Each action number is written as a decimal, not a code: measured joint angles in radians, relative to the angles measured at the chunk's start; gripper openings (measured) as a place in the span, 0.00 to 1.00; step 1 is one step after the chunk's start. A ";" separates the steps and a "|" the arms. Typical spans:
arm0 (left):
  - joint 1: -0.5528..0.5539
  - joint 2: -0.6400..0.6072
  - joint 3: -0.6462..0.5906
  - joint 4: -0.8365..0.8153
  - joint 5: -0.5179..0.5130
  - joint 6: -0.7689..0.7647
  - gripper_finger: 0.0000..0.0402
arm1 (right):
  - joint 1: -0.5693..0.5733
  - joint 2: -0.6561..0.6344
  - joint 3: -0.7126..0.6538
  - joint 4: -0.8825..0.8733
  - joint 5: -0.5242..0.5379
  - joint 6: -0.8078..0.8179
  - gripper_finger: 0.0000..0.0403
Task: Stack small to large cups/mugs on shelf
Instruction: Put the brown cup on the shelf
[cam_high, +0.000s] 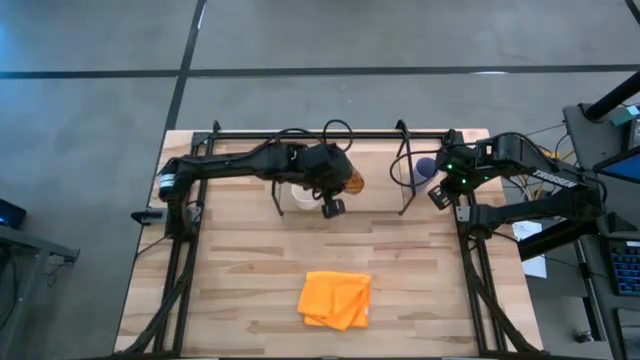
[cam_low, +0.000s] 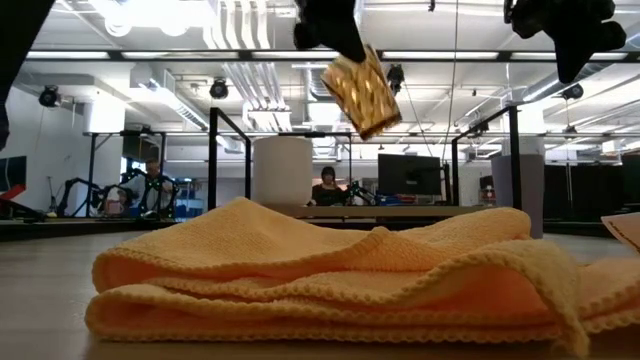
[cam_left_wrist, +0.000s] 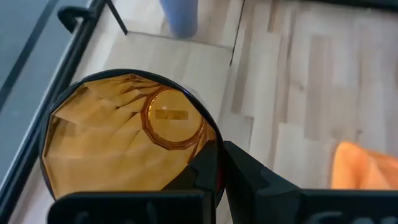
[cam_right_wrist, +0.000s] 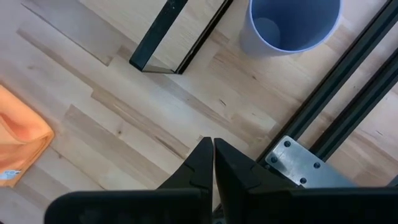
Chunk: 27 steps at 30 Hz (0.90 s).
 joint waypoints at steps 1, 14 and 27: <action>0.010 0.014 0.002 0.001 0.014 0.008 0.00 | 0.000 0.000 0.000 0.000 0.000 0.000 0.02; 0.037 0.107 0.000 -0.083 0.090 0.026 0.00 | 0.000 0.000 0.000 0.001 0.001 -0.004 0.02; 0.050 0.119 -0.002 -0.098 0.046 0.028 0.00 | 0.000 0.000 0.000 0.008 0.001 -0.004 0.02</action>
